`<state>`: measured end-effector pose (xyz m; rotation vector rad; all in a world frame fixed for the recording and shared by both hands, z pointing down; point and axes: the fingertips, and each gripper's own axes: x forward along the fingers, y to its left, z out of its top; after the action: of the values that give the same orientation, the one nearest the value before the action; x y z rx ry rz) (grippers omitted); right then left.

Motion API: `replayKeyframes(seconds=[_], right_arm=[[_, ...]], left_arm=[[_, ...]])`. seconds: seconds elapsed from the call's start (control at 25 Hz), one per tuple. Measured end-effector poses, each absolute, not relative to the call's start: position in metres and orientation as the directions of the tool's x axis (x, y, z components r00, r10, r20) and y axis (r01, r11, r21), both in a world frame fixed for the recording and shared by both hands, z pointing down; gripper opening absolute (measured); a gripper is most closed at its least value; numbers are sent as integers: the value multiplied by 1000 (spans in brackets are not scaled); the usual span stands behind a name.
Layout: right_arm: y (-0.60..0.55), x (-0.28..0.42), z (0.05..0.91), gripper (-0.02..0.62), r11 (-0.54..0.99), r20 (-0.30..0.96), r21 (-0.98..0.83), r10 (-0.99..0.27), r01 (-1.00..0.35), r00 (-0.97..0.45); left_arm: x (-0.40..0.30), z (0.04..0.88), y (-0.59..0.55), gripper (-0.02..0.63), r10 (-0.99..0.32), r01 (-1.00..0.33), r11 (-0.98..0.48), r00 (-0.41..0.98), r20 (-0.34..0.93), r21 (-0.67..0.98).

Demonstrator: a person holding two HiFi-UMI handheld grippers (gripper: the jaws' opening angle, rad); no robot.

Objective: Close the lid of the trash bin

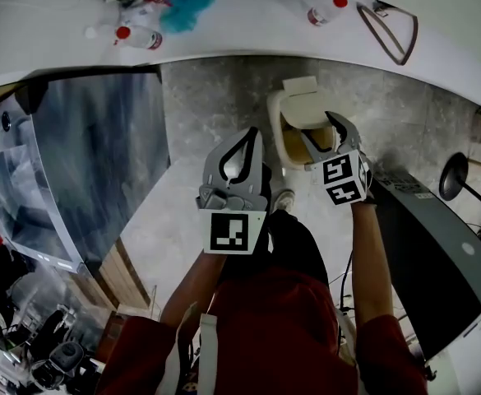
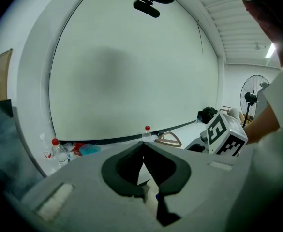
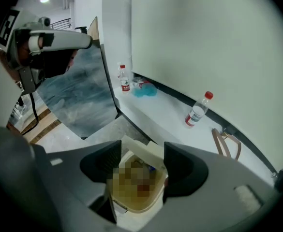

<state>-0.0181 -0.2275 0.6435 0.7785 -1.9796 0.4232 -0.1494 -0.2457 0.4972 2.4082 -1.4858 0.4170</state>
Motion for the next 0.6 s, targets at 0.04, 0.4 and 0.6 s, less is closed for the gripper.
replayKeyframes(seconds=[0.04, 0.4, 0.6], right_arm=[[-220, -16, 645, 272, 736, 864, 11, -348, -677, -364], [-152, 4, 673, 272, 706, 869, -77, -299, -704, -394], [-123, 10, 698, 272, 703, 876, -118, -260, -702, -407]], left_arm=[[-148, 498, -242, -5, -816, -899, -430, 428, 389, 85], [-122, 513, -205, -5, -791, -888, -453, 440, 424, 77], [-103, 530, -183, -5, -778, -886, -454, 448, 441, 101]])
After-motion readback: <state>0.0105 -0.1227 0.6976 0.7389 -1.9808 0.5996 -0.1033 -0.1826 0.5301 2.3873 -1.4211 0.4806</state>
